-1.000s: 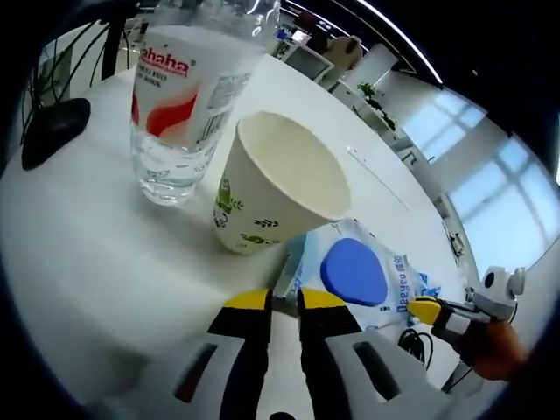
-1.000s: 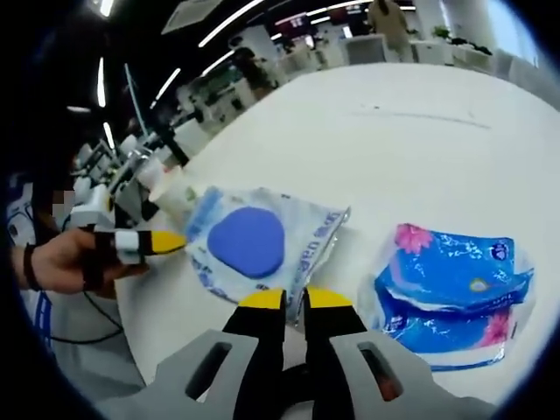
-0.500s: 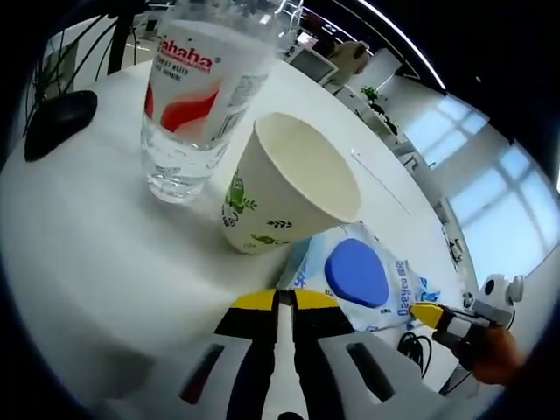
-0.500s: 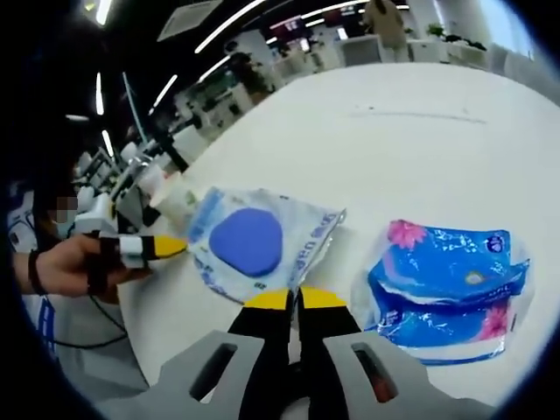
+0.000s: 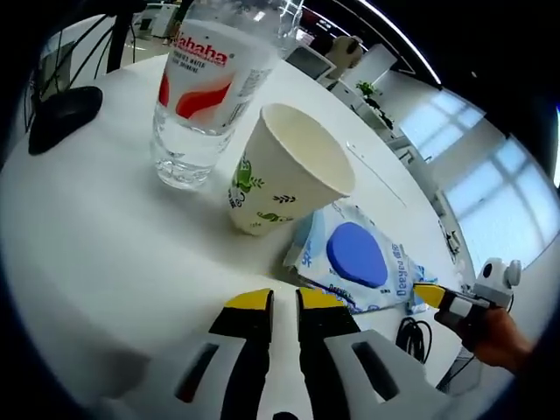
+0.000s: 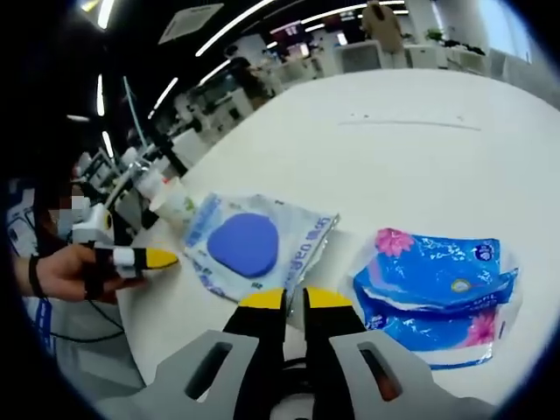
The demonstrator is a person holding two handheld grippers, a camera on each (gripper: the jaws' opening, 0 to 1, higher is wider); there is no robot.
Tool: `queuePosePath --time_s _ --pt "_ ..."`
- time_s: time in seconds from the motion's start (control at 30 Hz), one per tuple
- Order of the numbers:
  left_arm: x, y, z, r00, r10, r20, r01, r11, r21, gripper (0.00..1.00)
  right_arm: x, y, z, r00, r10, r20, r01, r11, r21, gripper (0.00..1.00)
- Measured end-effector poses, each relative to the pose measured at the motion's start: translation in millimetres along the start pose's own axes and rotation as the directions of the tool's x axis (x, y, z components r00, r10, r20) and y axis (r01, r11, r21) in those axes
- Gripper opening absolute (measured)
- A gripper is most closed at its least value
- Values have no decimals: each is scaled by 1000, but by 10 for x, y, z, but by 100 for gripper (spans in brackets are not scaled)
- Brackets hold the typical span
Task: Arrange the tabletop items into an orderly group along one side of the table until the central work area is clear of visible clutter.
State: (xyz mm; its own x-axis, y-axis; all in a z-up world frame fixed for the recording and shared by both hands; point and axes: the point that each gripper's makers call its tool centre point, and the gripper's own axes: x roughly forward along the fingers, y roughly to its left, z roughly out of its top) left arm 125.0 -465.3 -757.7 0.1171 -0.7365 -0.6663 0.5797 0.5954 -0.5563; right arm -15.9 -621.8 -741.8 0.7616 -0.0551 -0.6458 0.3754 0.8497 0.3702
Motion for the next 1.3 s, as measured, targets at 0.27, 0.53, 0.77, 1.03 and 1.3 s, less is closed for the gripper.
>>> queuePosePath --time_s 0.27,0.53,0.77,1.03,1.3 --pt "-101 43 -15 1000 -12 -4 12 997 72 8 -88 54 6 1000 2 23 -2 1000 -17 6" --pt "-287 71 -128 1000 -18 -25 22 986 167 10 -242 82 -72 999 0 43 1 1000 -28 7" --pt "-470 93 -252 999 -20 -32 26 978 209 11 -446 43 -174 998 -16 66 16 1000 2 7" --pt "-600 91 -345 999 -19 -51 33 954 298 14 -685 -130 -397 996 -61 62 59 998 31 7" --pt "-807 77 -277 999 -32 -38 43 940 338 18 -956 -392 -578 990 -126 63 121 990 75 8"
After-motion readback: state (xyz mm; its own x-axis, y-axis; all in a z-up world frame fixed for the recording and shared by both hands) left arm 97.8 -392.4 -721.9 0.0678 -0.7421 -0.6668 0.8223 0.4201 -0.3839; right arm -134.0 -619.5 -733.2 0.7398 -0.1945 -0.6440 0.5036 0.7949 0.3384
